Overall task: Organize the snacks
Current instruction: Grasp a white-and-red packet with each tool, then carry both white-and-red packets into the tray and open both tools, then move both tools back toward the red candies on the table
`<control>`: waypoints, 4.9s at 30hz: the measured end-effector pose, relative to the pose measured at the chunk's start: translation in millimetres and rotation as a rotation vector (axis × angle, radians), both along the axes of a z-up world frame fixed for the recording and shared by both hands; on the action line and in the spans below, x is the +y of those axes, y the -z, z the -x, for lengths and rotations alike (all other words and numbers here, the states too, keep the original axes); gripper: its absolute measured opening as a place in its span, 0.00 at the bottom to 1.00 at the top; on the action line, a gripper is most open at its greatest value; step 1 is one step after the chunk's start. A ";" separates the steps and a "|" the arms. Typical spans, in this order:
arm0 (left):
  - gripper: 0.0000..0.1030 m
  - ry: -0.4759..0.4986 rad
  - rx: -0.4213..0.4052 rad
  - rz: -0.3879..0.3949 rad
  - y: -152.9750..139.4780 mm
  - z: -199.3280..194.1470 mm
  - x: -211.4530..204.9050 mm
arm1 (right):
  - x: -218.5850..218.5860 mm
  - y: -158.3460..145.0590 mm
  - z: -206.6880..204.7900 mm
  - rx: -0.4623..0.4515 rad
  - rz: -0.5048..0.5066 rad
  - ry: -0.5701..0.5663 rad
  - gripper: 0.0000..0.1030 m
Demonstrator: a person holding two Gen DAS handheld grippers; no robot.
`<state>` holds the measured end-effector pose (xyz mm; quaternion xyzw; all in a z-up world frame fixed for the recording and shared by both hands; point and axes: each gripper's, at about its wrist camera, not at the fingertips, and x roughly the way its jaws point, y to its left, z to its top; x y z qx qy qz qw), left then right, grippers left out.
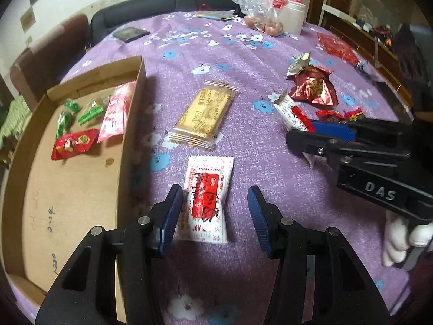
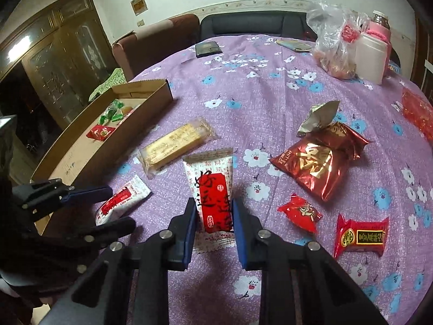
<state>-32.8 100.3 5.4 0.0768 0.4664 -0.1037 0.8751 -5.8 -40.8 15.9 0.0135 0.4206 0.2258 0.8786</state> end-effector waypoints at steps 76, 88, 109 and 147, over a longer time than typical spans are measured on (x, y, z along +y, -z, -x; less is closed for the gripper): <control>0.32 -0.398 0.003 0.447 -53.6 -55.1 240.5 | 205.3 -35.6 -17.2 0.088 -0.031 -0.261 0.37; 0.33 -0.222 -0.023 0.656 -101.0 -1.6 167.5 | 109.8 -76.0 22.1 -0.151 -0.092 -0.082 0.57; 0.33 -0.051 0.199 0.684 -42.1 28.6 38.8 | -164.2 -33.4 7.7 -0.019 -0.217 0.478 0.68; 0.33 0.014 0.165 0.598 -51.1 11.5 10.2 | -67.4 0.1 25.5 -0.040 0.126 0.070 0.54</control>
